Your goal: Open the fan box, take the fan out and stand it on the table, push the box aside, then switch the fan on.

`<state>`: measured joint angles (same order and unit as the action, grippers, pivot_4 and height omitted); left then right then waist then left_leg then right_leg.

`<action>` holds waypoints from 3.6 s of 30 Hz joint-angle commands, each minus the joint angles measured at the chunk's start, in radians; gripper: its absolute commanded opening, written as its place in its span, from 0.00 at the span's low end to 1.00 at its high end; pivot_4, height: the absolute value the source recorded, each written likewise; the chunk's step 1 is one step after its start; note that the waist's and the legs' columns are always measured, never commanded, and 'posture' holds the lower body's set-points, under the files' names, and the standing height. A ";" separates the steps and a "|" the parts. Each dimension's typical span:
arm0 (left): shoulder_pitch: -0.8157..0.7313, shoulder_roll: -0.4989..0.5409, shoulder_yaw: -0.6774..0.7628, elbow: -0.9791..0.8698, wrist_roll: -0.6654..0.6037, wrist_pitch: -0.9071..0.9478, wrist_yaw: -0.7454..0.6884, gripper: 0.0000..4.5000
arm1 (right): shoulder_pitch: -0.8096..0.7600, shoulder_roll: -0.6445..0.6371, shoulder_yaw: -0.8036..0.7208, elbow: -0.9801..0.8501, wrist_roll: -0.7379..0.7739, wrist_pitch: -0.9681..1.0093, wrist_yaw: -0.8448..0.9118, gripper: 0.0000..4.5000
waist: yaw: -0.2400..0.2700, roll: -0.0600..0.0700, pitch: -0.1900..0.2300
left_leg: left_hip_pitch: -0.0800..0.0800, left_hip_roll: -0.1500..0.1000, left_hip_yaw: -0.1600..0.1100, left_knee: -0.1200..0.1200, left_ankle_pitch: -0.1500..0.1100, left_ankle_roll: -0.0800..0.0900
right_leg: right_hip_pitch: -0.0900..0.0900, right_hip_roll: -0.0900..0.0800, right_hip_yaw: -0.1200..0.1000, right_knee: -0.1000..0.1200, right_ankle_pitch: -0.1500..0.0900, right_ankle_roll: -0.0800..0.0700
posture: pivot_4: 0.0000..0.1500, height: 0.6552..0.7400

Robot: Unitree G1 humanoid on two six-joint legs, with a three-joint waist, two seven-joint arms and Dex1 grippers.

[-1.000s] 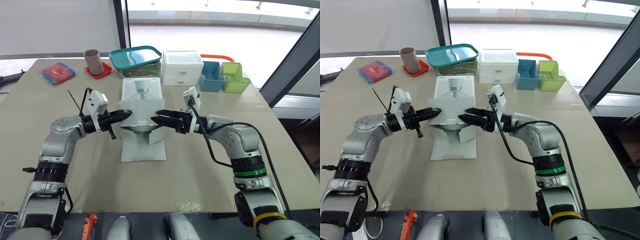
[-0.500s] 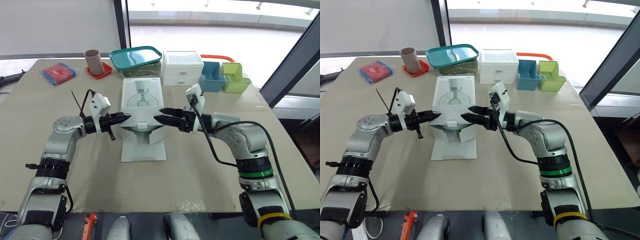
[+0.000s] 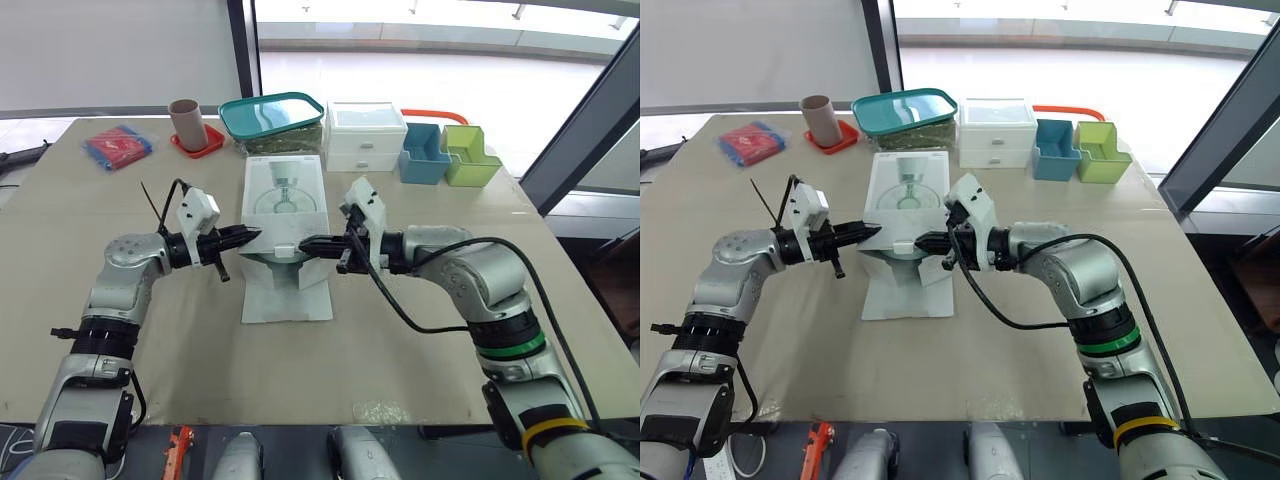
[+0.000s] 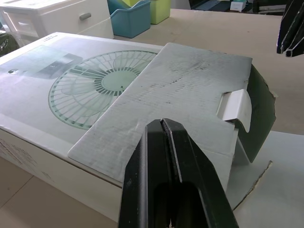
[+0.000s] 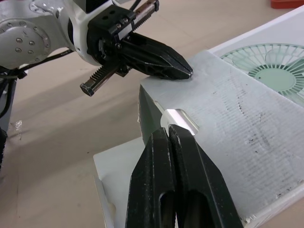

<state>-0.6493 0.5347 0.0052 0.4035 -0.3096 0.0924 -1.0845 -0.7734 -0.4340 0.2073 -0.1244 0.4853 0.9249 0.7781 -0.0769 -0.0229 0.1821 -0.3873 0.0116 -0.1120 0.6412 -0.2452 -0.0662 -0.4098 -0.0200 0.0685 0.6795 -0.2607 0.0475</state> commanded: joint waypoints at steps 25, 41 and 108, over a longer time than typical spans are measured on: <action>0.018 -0.013 -0.006 0.000 0.023 -0.026 0.023 0.00 | -0.010 -0.145 0.060 -0.110 -0.069 0.093 0.041 0.01 | 0.001 0.000 0.000 | 0.000 0.000 0.000 0.000 0.000 0.000 | 0.000 0.000 0.000 0.000 0.000 0.000 | 1.00 1.00; 0.027 -0.020 -0.004 -0.002 0.024 -0.033 0.030 0.00 | -0.129 -0.050 0.045 -0.069 -0.044 0.185 -0.029 0.01 | 0.001 0.000 0.000 | 0.000 0.000 0.000 0.000 0.000 0.000 | 0.000 0.000 0.000 0.000 0.000 0.000 | 1.00 1.00; 0.076 -0.028 -0.010 -0.042 0.034 -0.036 0.045 0.00 | -0.086 -0.070 0.113 0.135 -0.264 -0.004 -0.003 0.01 | 0.000 0.000 0.000 | 0.001 -0.001 0.000 0.000 0.000 0.000 | 0.001 -0.001 0.000 0.000 0.000 0.000 | 1.00 1.00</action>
<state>-0.6003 0.4927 0.0088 0.3616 -0.2938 0.0357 -1.0324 -0.8359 -0.5159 0.3659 0.0443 0.2049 0.9342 0.7769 -0.0765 -0.0231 0.1818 -0.3866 0.0109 -0.1120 0.6413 -0.2452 -0.0662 -0.4091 -0.0209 0.0683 0.6793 -0.2608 0.0476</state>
